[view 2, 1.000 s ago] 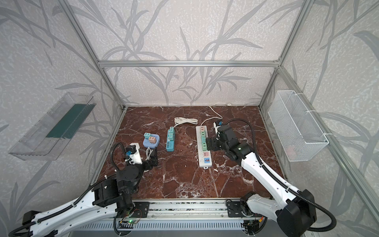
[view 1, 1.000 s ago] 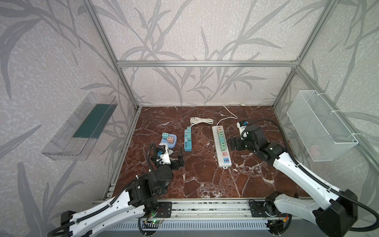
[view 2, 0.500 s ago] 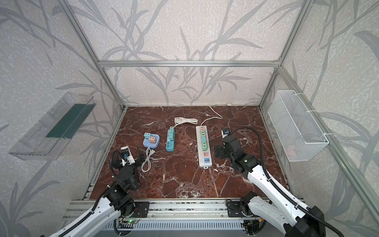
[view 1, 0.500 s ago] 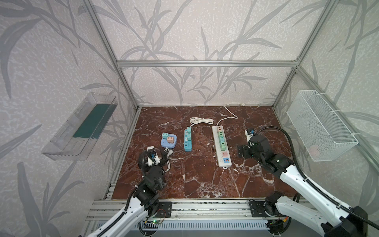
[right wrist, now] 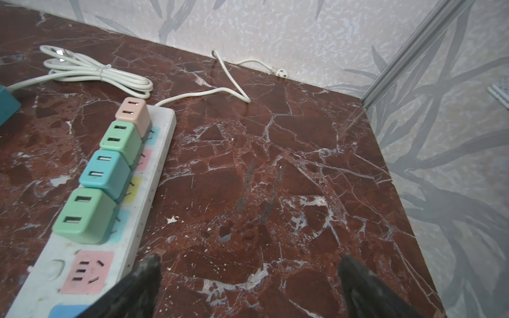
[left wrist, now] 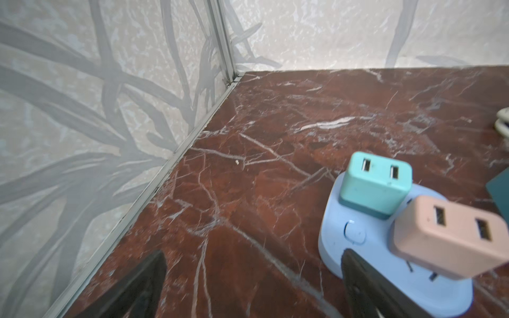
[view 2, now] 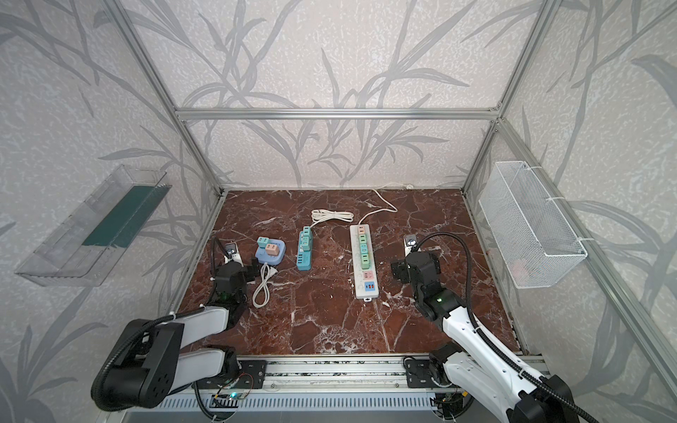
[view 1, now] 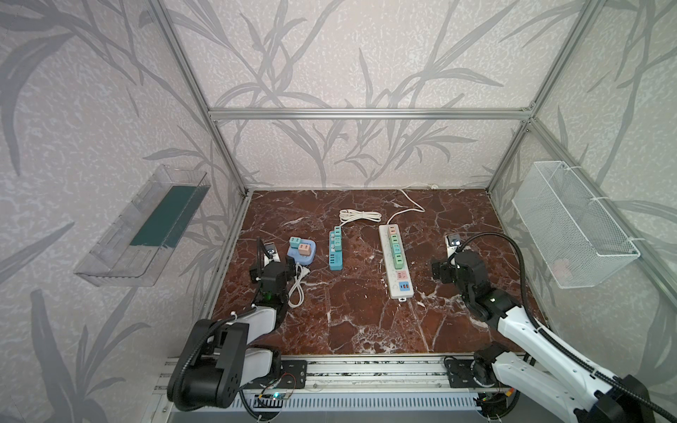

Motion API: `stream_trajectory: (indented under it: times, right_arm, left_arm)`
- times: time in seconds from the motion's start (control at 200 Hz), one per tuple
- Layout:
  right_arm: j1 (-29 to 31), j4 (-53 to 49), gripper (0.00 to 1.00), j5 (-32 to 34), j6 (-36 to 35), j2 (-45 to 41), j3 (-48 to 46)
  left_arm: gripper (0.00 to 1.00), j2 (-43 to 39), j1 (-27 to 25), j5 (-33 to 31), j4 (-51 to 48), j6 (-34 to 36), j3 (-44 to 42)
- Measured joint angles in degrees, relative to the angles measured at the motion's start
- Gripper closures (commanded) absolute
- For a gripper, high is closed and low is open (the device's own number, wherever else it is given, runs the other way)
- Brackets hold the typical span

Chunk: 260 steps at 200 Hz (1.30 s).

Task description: Insert the plug

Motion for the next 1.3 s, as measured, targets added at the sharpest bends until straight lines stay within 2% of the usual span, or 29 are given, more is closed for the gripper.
stream_trajectory:
  times: [0.15,0.28,0.38,0.575,0.78,0.975,1.14,1.3]
  right_arm:
    - [-4.3,3.3,0.01,-1.1,0.1,1.1,-1.1]
    - [-5.7,6.4,0.01,-2.1,0.3,3.2,-1.7]
    - [-6.1,9.4,0.01,-2.6,0.2,5.2,-2.9]
    - [-7.9,14.7,0.01,-3.8,-2.1,9.4,-6.0]
    - [-9.6,23.6,0.01,-7.8,-6.7,11.8,-10.6]
    - [-9.7,33.0,0.01,-10.9,-7.9,13.0,-13.9]
    - [-9.7,47.1,0.01,-9.7,-8.8,22.5,-15.2]
    - [-9.7,65.9,0.01,-7.3,-9.3,39.3,-16.6]
  left_arm:
    - [0.01,6.0,3.2,6.2,4.6,-1.4,3.0]
    - [0.01,15.4,4.6,9.8,11.8,-2.1,3.4]
    - [0.01,15.0,5.1,12.0,7.9,-2.4,4.2]
    - [0.01,15.6,5.3,14.6,8.6,-2.4,7.3]
    - [0.01,15.6,5.4,15.8,8.5,-2.2,7.4]
    - [0.01,15.6,5.4,17.2,8.5,-1.8,7.4]
    - [0.01,15.6,5.4,17.8,8.5,-1.7,7.4]
    - [0.01,15.6,5.4,17.9,8.5,-1.7,7.4]
